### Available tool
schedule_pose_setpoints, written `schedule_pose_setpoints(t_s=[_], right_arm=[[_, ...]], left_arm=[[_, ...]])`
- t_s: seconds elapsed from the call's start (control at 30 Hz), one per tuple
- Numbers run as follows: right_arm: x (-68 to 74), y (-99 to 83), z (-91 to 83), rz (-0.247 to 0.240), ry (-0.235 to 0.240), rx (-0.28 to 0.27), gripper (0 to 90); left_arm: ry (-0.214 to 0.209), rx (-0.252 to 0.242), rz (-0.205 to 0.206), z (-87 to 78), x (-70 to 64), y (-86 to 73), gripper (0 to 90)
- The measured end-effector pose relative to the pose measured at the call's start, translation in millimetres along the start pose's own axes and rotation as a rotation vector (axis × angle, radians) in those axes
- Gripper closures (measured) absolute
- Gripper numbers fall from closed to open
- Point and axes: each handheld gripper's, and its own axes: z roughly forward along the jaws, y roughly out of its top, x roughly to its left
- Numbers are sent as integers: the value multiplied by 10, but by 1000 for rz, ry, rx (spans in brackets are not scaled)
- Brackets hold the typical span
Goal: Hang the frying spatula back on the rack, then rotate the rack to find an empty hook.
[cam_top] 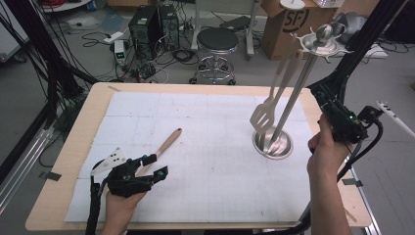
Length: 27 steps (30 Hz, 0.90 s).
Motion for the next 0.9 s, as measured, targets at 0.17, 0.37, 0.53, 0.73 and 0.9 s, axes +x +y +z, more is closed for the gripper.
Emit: schedule_pose_setpoints(t_s=[0.17, 0.37, 0.53, 0.73, 0.9], right_arm=[[22, 137, 21, -14, 2, -44, 647], [17, 254, 40, -2, -22, -89, 852], [6, 299, 86, 22, -29, -95, 898], [68, 367, 162, -12, -18, -94, 900], [118, 391, 192, -29, 8, -88, 900]], left_arm=[[-1, 2, 0, 2, -2, -1, 292], [0, 0, -1, 0, -2, -1, 292], [2, -2, -1, -6, 5, 1, 293], [2, 2, 1, -2, 9, -2, 292], [6, -3, -1, -13, 12, 0, 292]])
